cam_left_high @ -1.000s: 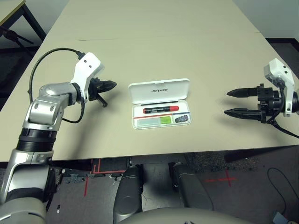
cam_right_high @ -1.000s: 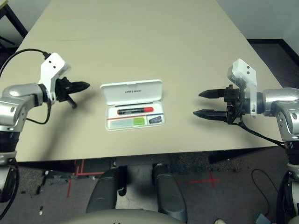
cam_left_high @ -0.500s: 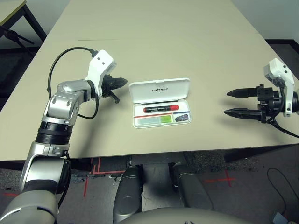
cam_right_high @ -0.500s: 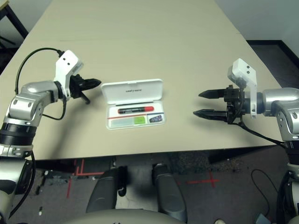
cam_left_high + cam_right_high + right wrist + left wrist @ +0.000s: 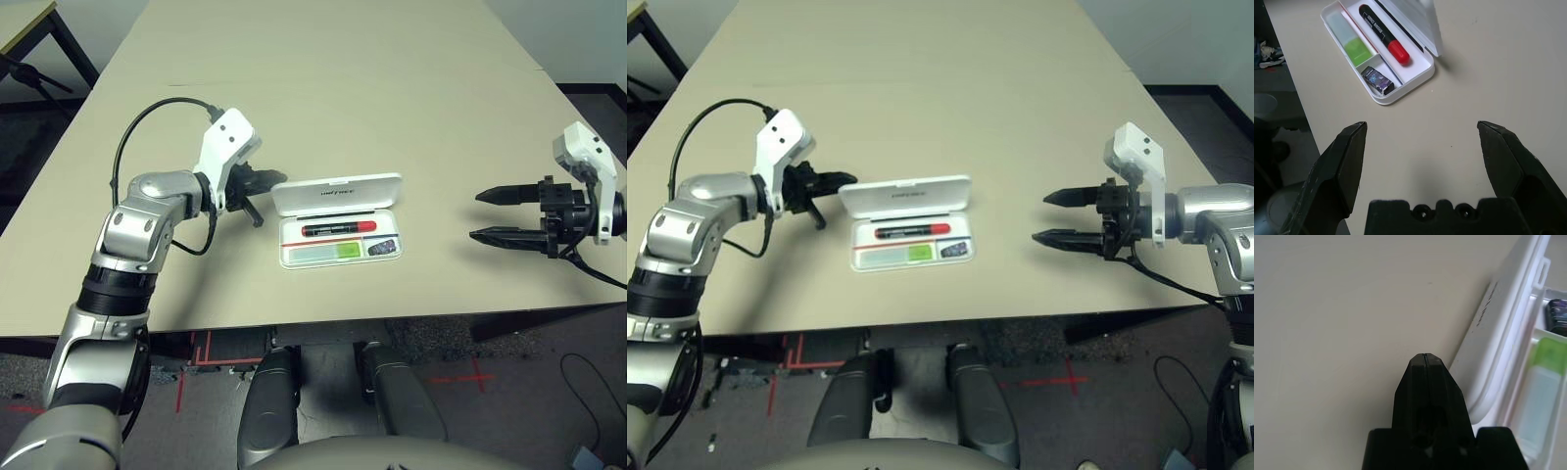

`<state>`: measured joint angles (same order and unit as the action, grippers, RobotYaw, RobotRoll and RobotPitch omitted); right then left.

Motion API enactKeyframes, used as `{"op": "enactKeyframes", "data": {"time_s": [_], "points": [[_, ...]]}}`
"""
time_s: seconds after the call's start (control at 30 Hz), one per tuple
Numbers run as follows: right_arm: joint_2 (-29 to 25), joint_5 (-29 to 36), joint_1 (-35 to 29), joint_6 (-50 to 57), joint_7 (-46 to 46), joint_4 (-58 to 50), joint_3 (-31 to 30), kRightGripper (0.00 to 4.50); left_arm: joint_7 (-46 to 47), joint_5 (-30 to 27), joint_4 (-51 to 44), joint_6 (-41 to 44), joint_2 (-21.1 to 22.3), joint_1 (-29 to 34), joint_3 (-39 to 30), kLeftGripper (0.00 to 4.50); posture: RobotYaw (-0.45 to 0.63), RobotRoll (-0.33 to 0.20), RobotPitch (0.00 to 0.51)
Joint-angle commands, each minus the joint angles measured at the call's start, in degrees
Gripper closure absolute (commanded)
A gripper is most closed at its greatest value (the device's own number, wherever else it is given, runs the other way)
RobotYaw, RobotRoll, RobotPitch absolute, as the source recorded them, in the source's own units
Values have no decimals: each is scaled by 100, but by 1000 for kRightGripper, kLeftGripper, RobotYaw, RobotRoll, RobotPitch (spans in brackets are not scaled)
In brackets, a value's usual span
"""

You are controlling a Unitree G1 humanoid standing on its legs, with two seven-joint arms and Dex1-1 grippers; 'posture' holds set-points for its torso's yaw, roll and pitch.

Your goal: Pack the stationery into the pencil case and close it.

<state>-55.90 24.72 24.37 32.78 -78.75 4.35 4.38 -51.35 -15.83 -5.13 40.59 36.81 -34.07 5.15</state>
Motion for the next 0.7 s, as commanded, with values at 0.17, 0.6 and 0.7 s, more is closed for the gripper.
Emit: {"op": "enactKeyframes", "data": {"time_s": [0.17, 0.6, 0.7], "points": [[-136, -52, 35, 25, -138, -41, -253, 0, -398, -109, -524, 77, 288, 321, 292, 4465, -79, 0, 161], [-88, -284, 68, -169, -179, 100, -478, 0, -570, -103, -972, -15, 236, 523, 661, 4465, -75, 0, 158], [-72, -335, 100, -207, -193, 122, -538, 0, -618, -103, -989, -76, 209, 554, 794, 4465, -76, 0, 155]]}}
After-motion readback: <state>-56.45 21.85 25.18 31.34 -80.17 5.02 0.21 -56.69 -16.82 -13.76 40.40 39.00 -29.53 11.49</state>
